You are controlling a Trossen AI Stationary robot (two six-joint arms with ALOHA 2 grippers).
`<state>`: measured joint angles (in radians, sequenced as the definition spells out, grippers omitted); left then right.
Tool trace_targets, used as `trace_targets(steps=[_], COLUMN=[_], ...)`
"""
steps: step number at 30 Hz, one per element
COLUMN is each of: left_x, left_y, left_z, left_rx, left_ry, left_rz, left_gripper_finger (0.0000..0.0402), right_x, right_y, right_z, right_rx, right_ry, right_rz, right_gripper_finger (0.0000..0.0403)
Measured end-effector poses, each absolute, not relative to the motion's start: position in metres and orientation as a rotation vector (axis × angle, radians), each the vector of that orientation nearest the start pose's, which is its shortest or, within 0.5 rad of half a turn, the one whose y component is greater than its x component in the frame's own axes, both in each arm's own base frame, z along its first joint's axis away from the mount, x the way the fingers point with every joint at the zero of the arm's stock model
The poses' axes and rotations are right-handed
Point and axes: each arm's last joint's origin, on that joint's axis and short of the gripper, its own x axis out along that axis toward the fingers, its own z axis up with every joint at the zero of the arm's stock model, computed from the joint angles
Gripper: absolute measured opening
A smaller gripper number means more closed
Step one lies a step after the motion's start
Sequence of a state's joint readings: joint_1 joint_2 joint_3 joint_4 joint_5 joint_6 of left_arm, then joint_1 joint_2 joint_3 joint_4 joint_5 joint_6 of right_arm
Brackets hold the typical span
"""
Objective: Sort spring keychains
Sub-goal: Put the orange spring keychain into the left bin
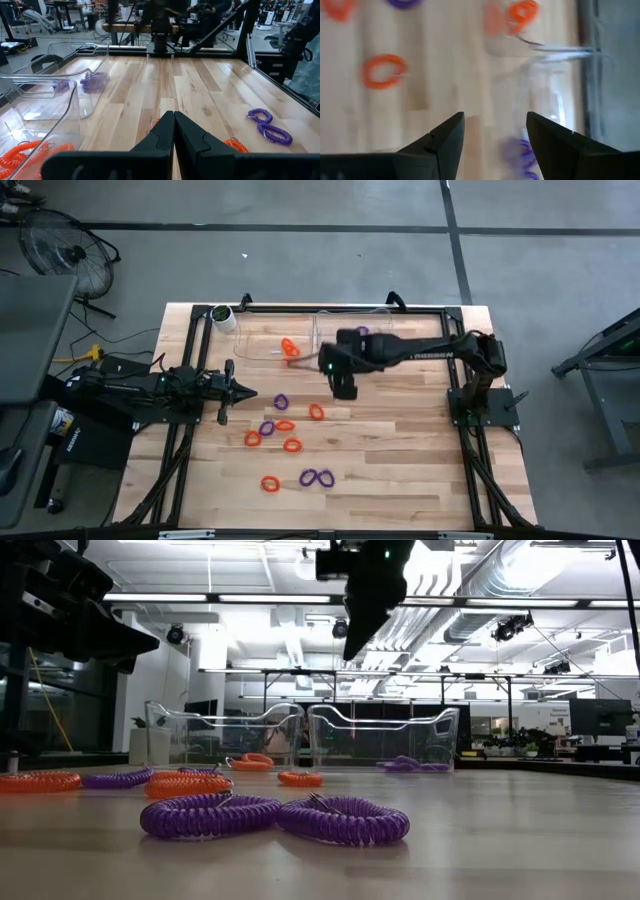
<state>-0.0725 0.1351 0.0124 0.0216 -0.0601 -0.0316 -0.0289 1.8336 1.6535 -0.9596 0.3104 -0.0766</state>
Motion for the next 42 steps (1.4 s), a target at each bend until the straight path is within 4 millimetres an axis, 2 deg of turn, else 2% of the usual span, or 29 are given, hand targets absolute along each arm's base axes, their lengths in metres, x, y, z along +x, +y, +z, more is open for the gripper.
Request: trace_targets(steps=[7,12,16,26,29,37,42], left_x=[0.105,0.105,0.105,0.105,0.105,0.105,0.105], left_y=[-0.006,-0.006,-0.006,-0.006,-0.006,-0.006,-0.006], left_z=[0.159,0.159,0.159,0.159,0.159,0.159,0.159], left_rx=[-0.025,-0.025,-0.025,-0.025,-0.025,-0.025,-0.025], left_ry=[0.101,0.101,0.101,0.101,0.101,0.101,0.101], left_rz=[-0.011,-0.011,-0.011,-0.011,-0.011,-0.011,-0.011], left_gripper_finger=[0.0003,0.0003,0.0003,0.0003,0.0003,0.0003,0.0003], right_x=[0.380,0.388,0.399,0.420,0.423,0.432,0.435], right_y=[0.032,0.049,0.045,0.024,0.022,0.017,0.014], right_z=[0.284,0.264,0.237,0.171,0.166,0.167,0.158], right_rx=[-0.017,0.262,0.459,0.554,0.578,0.631,0.637], right_ry=[1.119,1.153,1.206,1.311,1.295,1.204,1.207], right_rz=[-0.186,-0.291,-0.416,-0.588,-0.602,-0.598,-0.604], right_gripper_finger=[0.0209,0.0209,0.0209,0.0209,0.0209,0.0209,0.0209])
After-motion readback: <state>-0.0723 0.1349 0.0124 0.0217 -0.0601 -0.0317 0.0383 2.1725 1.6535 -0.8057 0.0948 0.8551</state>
